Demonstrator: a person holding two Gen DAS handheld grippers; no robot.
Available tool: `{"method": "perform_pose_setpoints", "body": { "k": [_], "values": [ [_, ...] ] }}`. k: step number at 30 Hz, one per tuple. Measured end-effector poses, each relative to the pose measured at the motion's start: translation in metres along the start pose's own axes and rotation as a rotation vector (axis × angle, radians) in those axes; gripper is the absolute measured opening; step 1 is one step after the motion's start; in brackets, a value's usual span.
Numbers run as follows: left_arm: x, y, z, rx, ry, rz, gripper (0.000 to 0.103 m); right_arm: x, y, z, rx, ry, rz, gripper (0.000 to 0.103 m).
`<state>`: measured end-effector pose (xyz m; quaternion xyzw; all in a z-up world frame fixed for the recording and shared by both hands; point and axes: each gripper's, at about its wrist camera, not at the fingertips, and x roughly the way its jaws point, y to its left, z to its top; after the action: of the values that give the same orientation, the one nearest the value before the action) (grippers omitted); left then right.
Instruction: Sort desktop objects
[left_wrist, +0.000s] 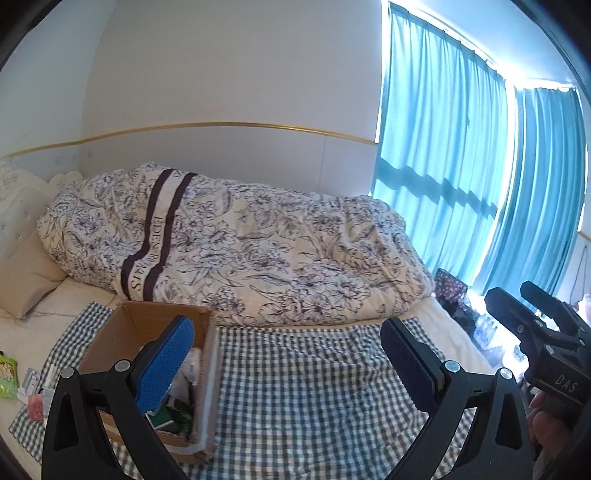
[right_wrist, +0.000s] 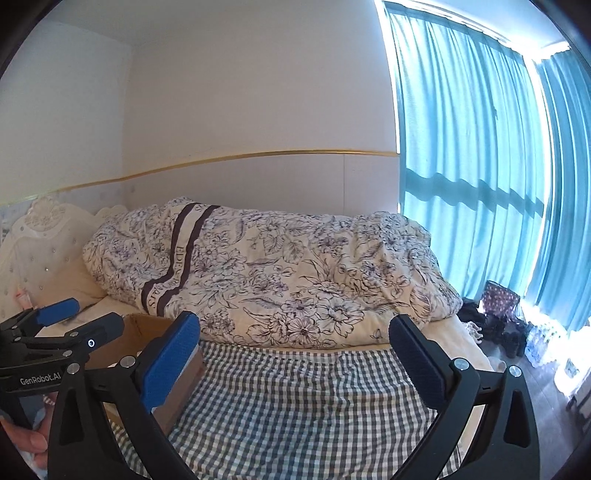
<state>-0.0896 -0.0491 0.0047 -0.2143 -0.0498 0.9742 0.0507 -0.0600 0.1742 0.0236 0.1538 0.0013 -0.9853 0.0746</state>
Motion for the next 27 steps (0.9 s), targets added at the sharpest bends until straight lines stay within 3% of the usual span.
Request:
{"method": "perform_pose_setpoints", "body": {
  "k": [19,27],
  "values": [
    [-0.019,-0.047,-0.006,-0.003,-0.009,-0.095,0.103,-0.033,-0.046,-0.012,0.014,0.032,-0.055,0.103],
    [-0.027,-0.053,-0.011,-0.009,-0.013,-0.077,0.103,-0.035,-0.046,-0.019,0.008,0.047,-0.060,0.103]
  ]
}}
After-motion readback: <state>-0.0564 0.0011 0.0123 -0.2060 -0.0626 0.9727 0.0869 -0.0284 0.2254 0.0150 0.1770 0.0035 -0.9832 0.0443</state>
